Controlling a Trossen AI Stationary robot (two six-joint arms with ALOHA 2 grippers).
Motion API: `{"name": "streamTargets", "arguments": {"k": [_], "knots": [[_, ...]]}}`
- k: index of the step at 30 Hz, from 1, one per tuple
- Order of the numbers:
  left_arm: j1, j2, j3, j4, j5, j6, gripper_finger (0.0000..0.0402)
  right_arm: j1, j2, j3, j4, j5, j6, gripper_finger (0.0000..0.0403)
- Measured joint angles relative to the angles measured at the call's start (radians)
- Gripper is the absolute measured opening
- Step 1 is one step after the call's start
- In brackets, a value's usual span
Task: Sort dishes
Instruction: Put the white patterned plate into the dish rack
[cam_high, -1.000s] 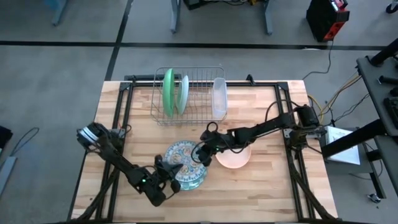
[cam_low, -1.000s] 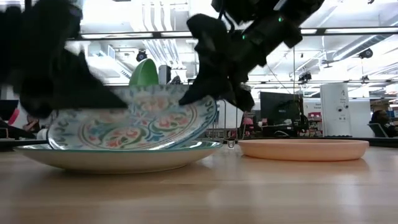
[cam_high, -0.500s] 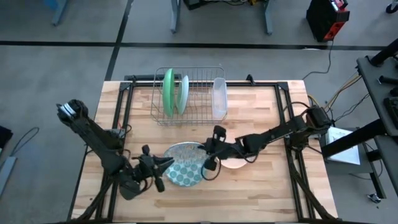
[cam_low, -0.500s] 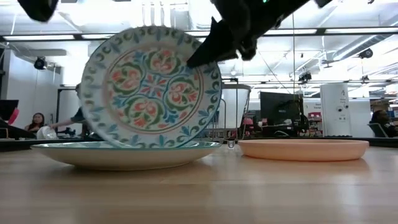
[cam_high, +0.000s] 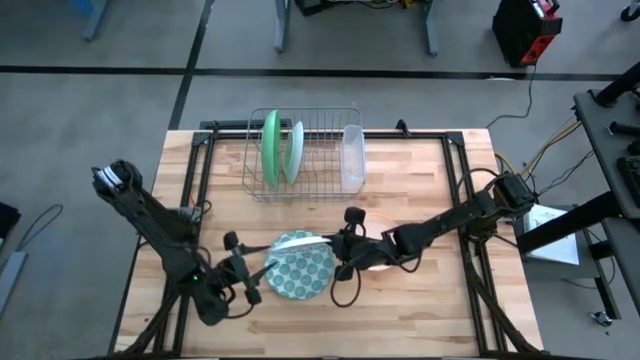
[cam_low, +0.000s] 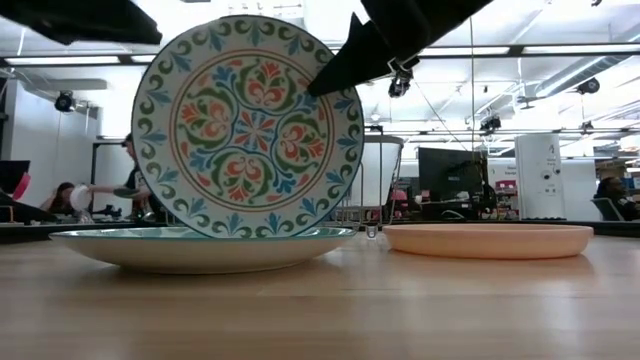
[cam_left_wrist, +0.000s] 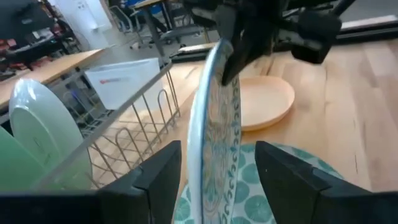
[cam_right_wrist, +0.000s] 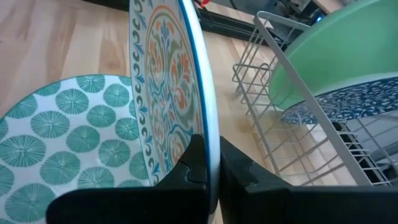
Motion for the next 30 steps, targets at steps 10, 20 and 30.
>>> {"name": "streamTargets", "arguments": {"k": [10,20,30], "knots": [[0.052,0.16,-0.008,-0.059,-0.001,-0.285,0.0197,0.001,0.002,0.001,0.03,-0.039,-0.121,0.0001],[0.07,0.261,-0.007,-0.025,-0.022,-0.375,0.0097,-0.001,0.003,0.0,0.072,-0.073,-0.176,0.0],[0.042,0.244,0.067,-0.051,-0.128,-0.284,0.0016,0.003,-0.054,0.0,0.064,-0.036,-0.134,0.0013]]}}
